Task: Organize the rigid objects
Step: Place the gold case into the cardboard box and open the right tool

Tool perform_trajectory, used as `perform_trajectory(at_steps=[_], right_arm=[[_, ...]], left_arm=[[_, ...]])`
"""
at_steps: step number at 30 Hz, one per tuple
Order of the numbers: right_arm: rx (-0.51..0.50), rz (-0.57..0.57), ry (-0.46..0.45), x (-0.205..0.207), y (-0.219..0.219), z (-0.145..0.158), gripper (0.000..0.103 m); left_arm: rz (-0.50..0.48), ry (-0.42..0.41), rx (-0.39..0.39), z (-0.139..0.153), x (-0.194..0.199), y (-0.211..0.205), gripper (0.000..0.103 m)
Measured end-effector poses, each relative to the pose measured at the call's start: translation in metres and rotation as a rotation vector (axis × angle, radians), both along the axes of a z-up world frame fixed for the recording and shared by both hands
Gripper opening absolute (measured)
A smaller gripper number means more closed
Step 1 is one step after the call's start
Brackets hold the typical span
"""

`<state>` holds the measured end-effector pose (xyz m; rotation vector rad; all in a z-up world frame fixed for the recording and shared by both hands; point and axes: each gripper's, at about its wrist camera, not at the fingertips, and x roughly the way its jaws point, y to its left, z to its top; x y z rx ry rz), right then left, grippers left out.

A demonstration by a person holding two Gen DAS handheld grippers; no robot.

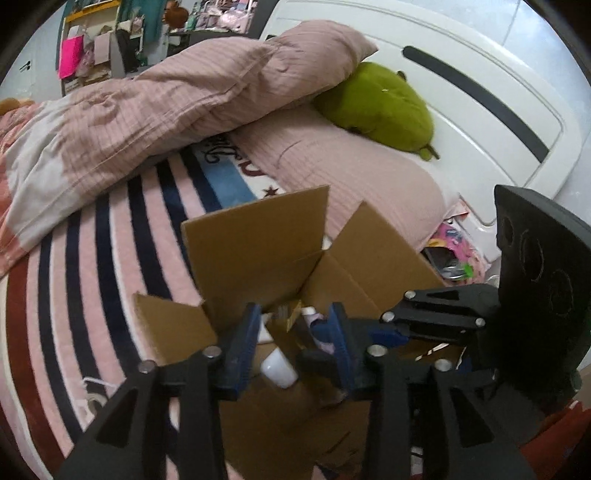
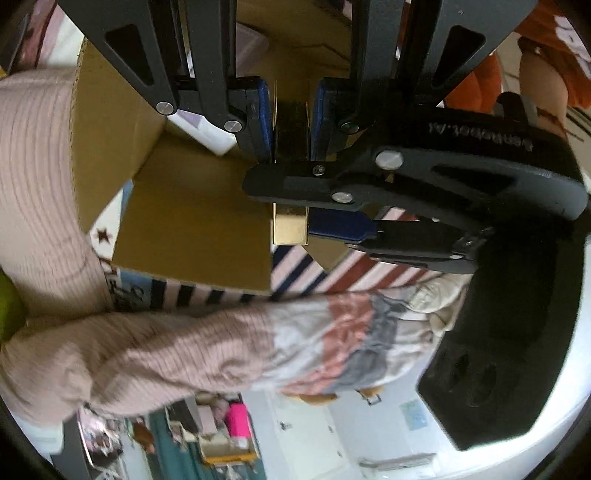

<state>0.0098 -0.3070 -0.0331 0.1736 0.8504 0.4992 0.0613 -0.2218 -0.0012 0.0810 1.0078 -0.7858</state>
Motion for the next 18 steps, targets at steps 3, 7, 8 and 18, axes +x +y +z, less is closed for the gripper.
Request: perform_trajectory(at_steps=[3,7,8,18], right_arm=[[-0.023,-0.007,0.006,0.003,-0.001,-0.002,0.014],[-0.02,0.011,-0.037,0.001,0.012,0.01,0.025],[-0.019,0.022,-0.055,0.001,0.018,0.014,0.025],[0.013,0.284,-0.122,0.006,0.149,0.035,0.035]], left_arm=[[0.051,-0.036,-0.02,0.009,-0.001,0.021,0.061],[0.139,-0.097,-0.075,0.031,-0.008,0.066,0.069],[0.171,-0.116,-0.078,0.036,-0.01,0.08,0.069],[0.473,-0.196,-0.003,0.022,-0.039,0.218,0.07]])
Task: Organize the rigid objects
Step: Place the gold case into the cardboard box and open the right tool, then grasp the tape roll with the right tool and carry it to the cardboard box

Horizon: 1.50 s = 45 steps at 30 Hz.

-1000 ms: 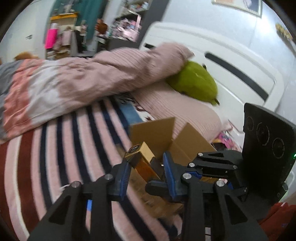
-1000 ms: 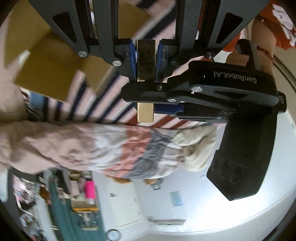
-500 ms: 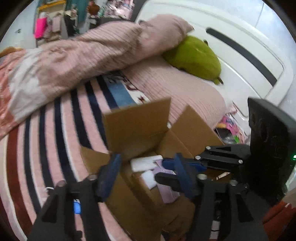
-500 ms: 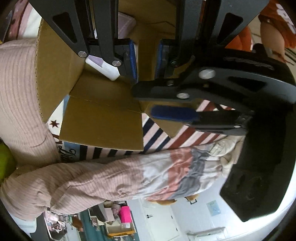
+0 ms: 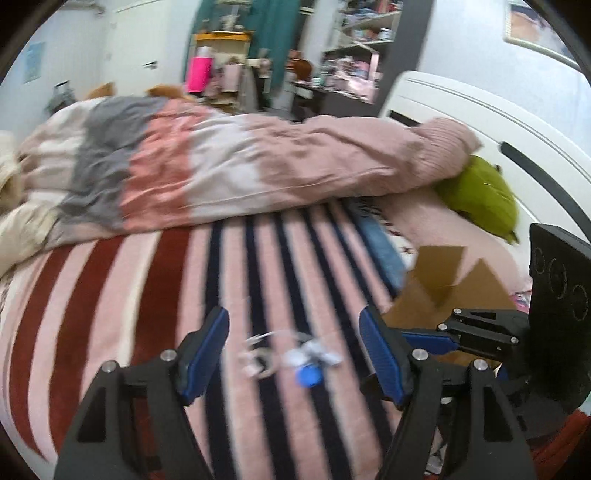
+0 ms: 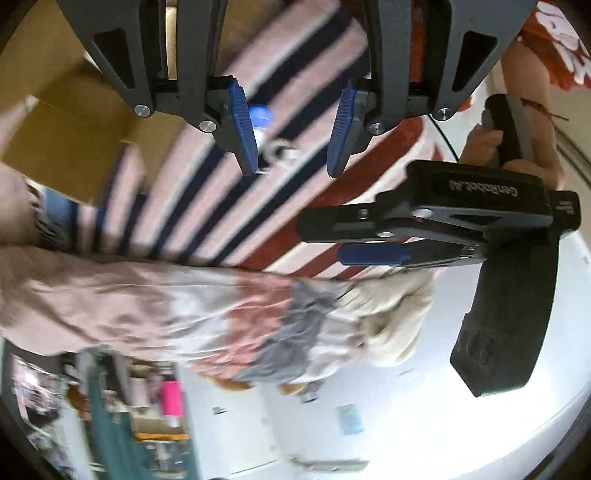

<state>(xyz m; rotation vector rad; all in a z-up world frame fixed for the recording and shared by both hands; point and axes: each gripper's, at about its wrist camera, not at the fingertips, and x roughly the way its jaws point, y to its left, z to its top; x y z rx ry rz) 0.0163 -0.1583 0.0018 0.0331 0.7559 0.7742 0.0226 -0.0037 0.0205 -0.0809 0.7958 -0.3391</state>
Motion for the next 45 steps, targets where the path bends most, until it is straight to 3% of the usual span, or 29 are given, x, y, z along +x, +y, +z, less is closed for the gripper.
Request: perform_trajectory(at_steps=[5,10,12,16,22,24,27,30,36,42,43,45], right_arm=[[-0.088,0.053,0.108,0.018,0.059,-0.044,0.035],[-0.156,-0.022,0.194,0.048,0.085,-0.106,0.036],[-0.179,-0.064,0.193,0.057,0.09,-0.122,0.036],[-0.237,-0.151,0.176,0.073,0.093,-0.143,0.049],[-0.279,-0.121,0.136,0.077,0.106,-0.153,0.049],[-0.308,-0.121,0.109,0.075,0.11,-0.154,0.039],[-0.299,-0.099,0.09,0.069,0.11,-0.147,0.039],[-0.249,-0.057,0.069,0.058,0.108,-0.13,0.039],[-0.131,0.045,-0.061,0.024,0.095,-0.066,0.039],[-0.076,0.04,-0.182,-0.009,0.063,-0.015,0.039],[-0.079,0.022,-0.198,-0.013,0.054,-0.01,0.039],[-0.077,-0.011,-0.219,-0.019,0.034,-0.002,0.039]], left_arm=[[0.089,0.055,-0.018,-0.041,-0.005,0.051,0.07],[0.144,0.137,-0.053,-0.082,-0.002,0.084,0.07],[0.149,0.152,-0.064,-0.09,0.0,0.091,0.07],[0.15,0.158,-0.083,-0.098,0.002,0.099,0.07],[0.141,0.184,-0.091,-0.105,0.009,0.1,0.07],[0.137,0.187,-0.091,-0.104,0.009,0.099,0.07],[0.118,0.189,-0.085,-0.1,0.009,0.095,0.07],[0.065,0.191,-0.127,-0.091,0.007,0.087,0.07],[-0.069,0.145,-0.192,-0.056,0.001,0.048,0.07],[-0.206,0.092,-0.216,-0.021,-0.006,-0.002,0.046],[-0.222,0.089,-0.214,-0.017,-0.006,-0.01,0.038],[-0.261,0.083,-0.205,-0.008,-0.004,-0.033,0.034]])
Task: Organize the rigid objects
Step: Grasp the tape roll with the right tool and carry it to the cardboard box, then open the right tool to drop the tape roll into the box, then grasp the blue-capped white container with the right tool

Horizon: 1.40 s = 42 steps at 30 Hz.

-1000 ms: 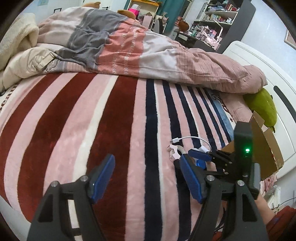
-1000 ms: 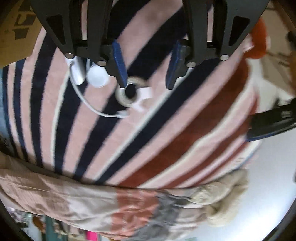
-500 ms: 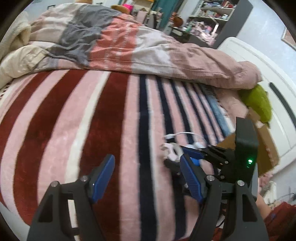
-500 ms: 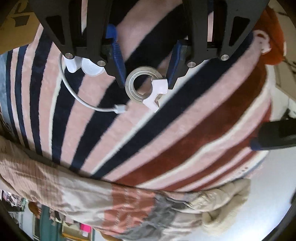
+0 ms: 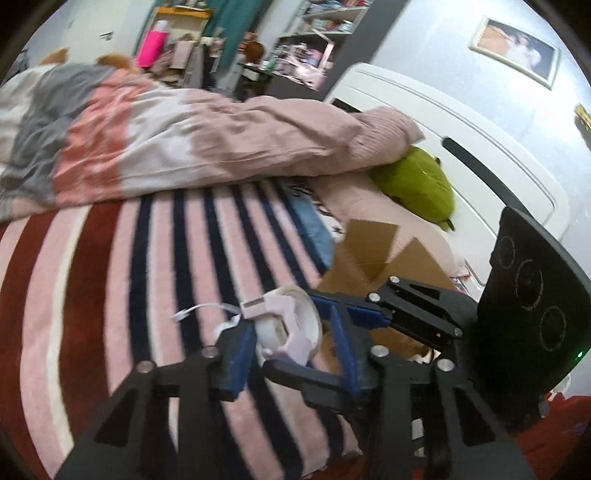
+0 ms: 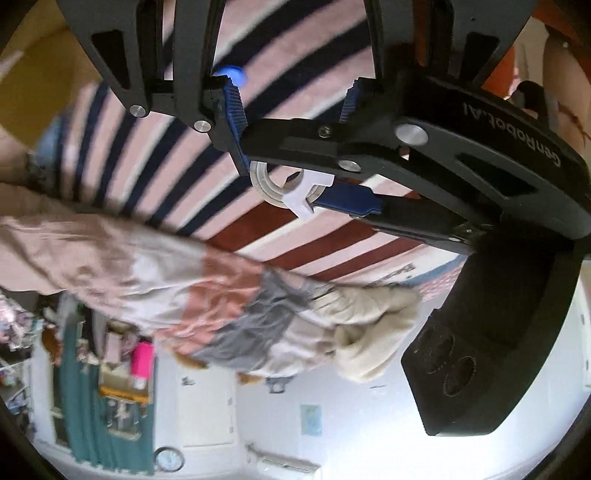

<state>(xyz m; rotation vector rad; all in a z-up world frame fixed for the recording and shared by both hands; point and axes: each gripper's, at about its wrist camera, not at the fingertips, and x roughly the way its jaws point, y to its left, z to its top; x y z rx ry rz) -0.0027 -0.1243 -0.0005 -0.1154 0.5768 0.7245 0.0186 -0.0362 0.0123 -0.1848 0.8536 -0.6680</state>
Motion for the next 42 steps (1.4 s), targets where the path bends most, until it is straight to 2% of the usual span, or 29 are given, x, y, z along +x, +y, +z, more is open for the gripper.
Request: perform_trajectory(at_steps=[4,11,16,18,19,20,21,23,25,27,29,30,32,34,39,42], right_arm=[[-0.007,-0.09,-0.031,-0.009,-0.047,0.008,0.039],[-0.042,-0.221,0.046,-0.003,-0.125,0.0,0.039],[-0.06,-0.258,0.14,0.007,-0.155,-0.016,0.039],[-0.058,-0.273,0.175,0.009,-0.163,-0.021,0.039],[-0.059,-0.28,0.192,0.012,-0.165,-0.023,0.04],[-0.064,-0.285,0.203,0.012,-0.166,-0.025,0.043],[-0.07,-0.29,0.211,0.013,-0.166,-0.026,0.047],[-0.07,-0.305,0.203,0.012,-0.166,-0.025,0.07],[-0.056,-0.302,0.193,0.01,-0.166,-0.022,0.078],[-0.038,-0.283,0.19,0.009,-0.163,-0.018,0.082],[-0.011,-0.263,0.155,0.007,-0.155,-0.012,0.084],[-0.001,-0.249,0.122,0.005,-0.15,-0.007,0.085],[-0.013,-0.192,0.06,0.001,-0.131,0.001,0.098],[-0.019,-0.144,0.047,0.0,-0.112,0.007,0.101],[0.043,0.007,0.082,0.002,-0.056,0.016,0.1],[0.001,0.063,0.092,0.001,-0.021,0.01,0.095]], left_arm=[[-0.098,-0.007,0.024,0.01,0.006,-0.054,0.033],[-0.254,0.058,0.089,-0.001,0.023,-0.147,0.033],[-0.289,0.105,0.142,-0.014,0.032,-0.177,0.033],[-0.282,0.109,0.164,-0.016,0.034,-0.18,0.043],[-0.269,0.109,0.17,-0.016,0.034,-0.178,0.054],[-0.258,0.103,0.174,-0.015,0.034,-0.175,0.058],[-0.248,0.094,0.179,-0.014,0.034,-0.172,0.058],[-0.227,0.078,0.176,-0.009,0.032,-0.163,0.058],[-0.197,0.06,0.169,-0.003,0.03,-0.151,0.058],[-0.147,0.035,0.159,0.006,0.026,-0.131,0.06],[-0.081,0.011,0.151,0.013,0.021,-0.107,0.072],[-0.046,-0.01,0.149,0.017,0.017,-0.094,0.072],[0.011,-0.037,0.147,0.022,0.008,-0.064,0.072],[0.066,-0.054,0.155,0.024,0.001,-0.038,0.073],[0.203,-0.06,0.164,0.016,-0.01,0.021,0.073],[0.272,-0.047,0.177,0.004,-0.015,0.052,0.073]])
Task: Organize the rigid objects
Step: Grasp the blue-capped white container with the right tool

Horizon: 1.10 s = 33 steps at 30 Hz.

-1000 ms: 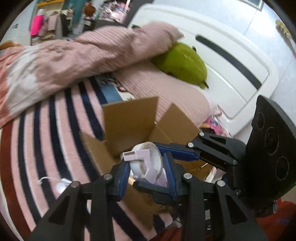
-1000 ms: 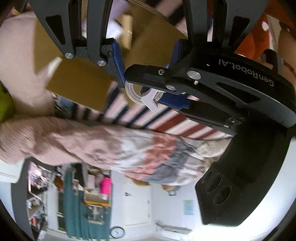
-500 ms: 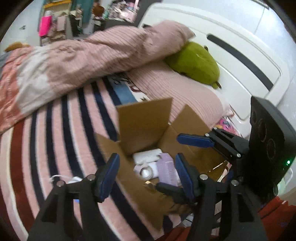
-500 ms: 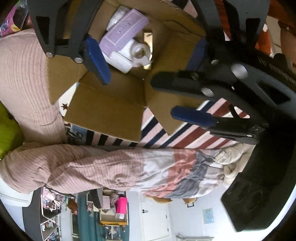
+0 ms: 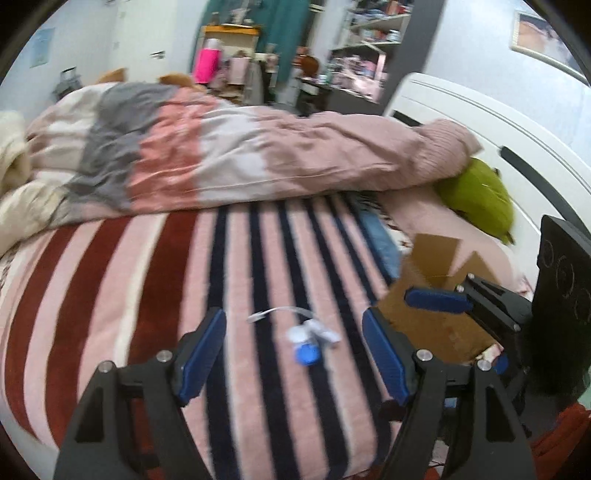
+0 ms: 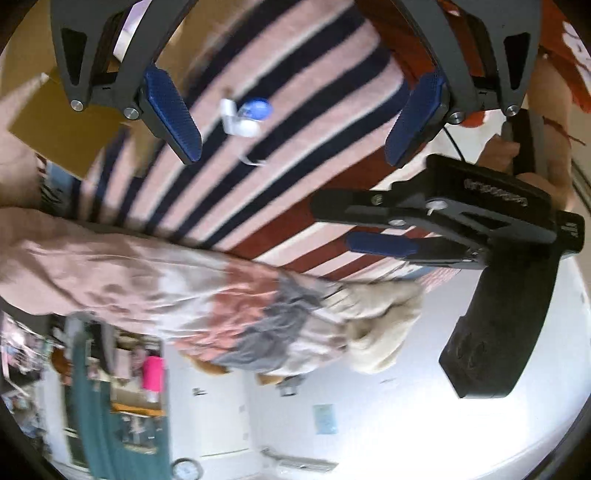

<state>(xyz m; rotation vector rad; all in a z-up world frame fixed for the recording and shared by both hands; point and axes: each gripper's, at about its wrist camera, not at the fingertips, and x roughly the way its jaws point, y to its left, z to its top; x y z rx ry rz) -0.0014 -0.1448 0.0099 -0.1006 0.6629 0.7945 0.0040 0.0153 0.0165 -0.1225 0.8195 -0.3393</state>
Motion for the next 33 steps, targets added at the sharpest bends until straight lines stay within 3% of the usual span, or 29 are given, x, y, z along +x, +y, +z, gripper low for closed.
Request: perform_trajectory(at_steps=[2,4,10,19,24,26,33], right_arm=[[-0.045,0.017,0.015,0.0,0.022,-0.01,0.077],[-0.078,0.024,0.047,0.003,0.038,-0.025,0.072],[-0.13,-0.075,0.147,0.021,0.058,-0.079,0.059],[-0.198,-0.294,0.283,0.052,0.041,-0.154,0.047],[-0.189,-0.332,0.288,0.062,0.039,-0.163,0.041],[-0.213,-0.333,0.265,0.064,0.043,-0.162,0.029],[-0.171,-0.22,0.223,0.056,0.057,-0.149,0.029]], left_arm=[[0.035,0.006,-0.005,-0.01,-0.003,0.015,0.073],[0.058,0.014,-0.014,-0.02,-0.004,0.023,0.073],[0.115,0.055,-0.002,-0.051,0.006,0.04,0.073],[0.137,0.117,0.018,-0.082,0.023,0.052,0.073],[0.142,0.137,0.023,-0.089,0.029,0.054,0.073],[0.143,0.138,0.023,-0.09,0.03,0.055,0.073],[0.139,0.137,0.021,-0.088,0.031,0.055,0.073]])
